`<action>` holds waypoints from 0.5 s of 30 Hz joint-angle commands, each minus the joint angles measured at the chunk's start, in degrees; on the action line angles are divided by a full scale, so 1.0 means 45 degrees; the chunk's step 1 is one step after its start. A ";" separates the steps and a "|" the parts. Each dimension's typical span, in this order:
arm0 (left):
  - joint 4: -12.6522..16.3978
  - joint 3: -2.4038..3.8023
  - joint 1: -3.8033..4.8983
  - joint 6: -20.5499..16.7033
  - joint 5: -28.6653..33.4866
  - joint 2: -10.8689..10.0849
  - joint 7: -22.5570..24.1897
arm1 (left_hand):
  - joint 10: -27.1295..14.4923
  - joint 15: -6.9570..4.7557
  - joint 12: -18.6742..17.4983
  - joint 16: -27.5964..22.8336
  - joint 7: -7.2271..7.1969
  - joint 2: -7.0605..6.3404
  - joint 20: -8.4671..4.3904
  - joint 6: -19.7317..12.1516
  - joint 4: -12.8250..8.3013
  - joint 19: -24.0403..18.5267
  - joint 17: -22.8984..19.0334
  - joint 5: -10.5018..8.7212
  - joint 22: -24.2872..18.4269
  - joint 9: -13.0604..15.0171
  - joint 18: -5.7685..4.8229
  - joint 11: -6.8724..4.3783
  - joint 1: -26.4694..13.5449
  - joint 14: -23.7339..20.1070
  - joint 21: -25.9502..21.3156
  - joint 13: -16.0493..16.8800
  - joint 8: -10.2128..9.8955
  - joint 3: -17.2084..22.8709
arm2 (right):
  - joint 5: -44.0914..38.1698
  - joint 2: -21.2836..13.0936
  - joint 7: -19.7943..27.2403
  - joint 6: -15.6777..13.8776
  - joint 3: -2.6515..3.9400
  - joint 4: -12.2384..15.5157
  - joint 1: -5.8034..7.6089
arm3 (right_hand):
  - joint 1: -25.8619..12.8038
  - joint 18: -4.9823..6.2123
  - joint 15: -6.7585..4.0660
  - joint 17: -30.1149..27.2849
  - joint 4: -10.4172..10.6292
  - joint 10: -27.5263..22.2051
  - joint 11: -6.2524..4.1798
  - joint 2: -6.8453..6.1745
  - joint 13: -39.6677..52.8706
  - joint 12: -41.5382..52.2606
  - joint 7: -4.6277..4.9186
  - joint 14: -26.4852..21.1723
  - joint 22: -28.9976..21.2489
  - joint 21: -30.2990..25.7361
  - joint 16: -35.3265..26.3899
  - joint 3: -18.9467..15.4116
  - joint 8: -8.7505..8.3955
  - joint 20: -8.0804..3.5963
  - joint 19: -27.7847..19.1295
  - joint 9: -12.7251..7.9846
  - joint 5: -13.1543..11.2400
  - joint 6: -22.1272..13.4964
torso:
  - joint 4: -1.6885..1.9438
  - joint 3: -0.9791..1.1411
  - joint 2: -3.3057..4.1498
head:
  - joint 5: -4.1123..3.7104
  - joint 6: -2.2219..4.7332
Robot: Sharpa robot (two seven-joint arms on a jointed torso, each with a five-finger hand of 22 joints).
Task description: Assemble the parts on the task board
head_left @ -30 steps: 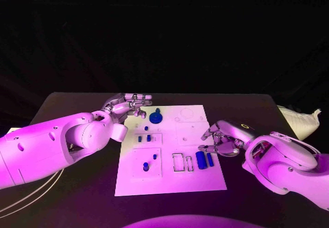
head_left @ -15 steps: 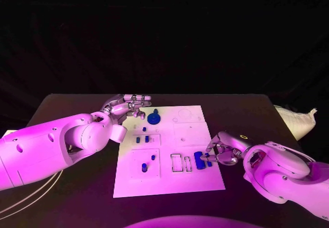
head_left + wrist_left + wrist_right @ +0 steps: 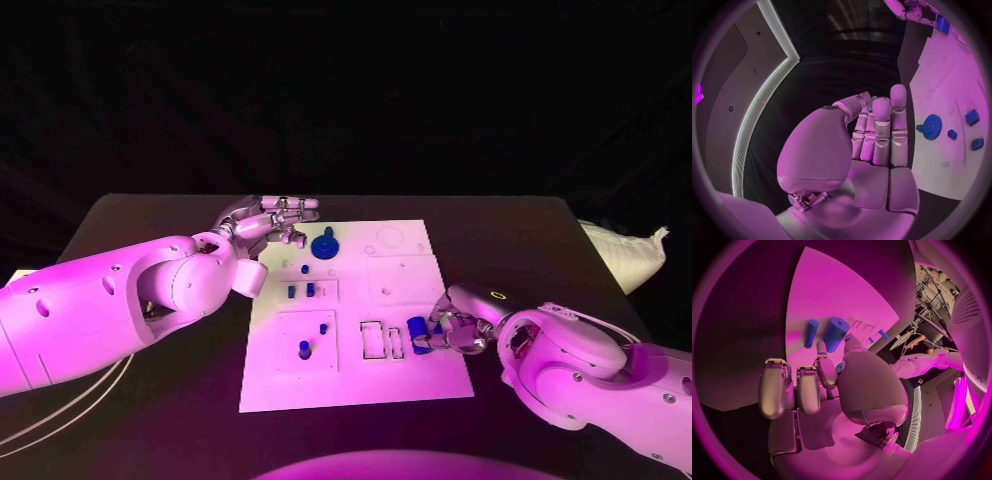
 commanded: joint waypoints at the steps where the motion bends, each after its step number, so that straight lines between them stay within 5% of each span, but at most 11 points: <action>1: 0.0015 0.0005 0.0000 0.0196 0.0012 0.0010 0.0064 | -0.0109 0.0002 0.0059 -0.0031 -0.0022 0.0152 0.0001 -0.0068 -0.0048 -0.0015 -0.0033 -0.0020 -0.0017 -0.0005 0.0248 -0.0022 0.0018 -0.0133 -0.0072 0.0018 0.0060 -0.0003 | -0.0389 0.0149 -0.0177 0.0471 -0.0004 -0.0125 -0.0063 | 0.0028 -0.0246 -0.0002 0.1059 0.0002 0.0053 0.0001 0.0171 0.0029 0.0051 -0.0017 0.0955 0.0027 0.0073 0.0091 -0.0074 0.0082 0.0027 0.0103 0.0017 0.0074 -0.0105 | 0.0018 0.0008 0.0009 | 0.0020 -0.0019; 15: 0.0010 0.0004 -0.0004 0.0300 0.0012 0.0042 0.0012 | -0.0133 0.0008 0.0086 -0.0045 -0.0016 0.0158 0.0005 -0.0077 -0.0052 -0.0013 -0.0079 -0.0024 -0.0025 -0.0005 0.0246 -0.0016 -0.0009 -0.0150 -0.0081 0.0022 0.0068 -0.0026 | 0.0151 0.1027 -0.0284 0.0617 -0.0006 -0.0904 -0.0421 | 0.0282 -0.0255 0.0003 0.1075 -0.0021 0.0023 -0.0005 0.0626 0.0229 0.0142 -0.0030 0.0940 0.0107 0.0130 0.0108 -0.0130 0.0174 0.0050 0.0093 0.0144 0.0292 -0.0068 | 0.0168 -0.0045 -0.0009 | -0.0062 -0.0045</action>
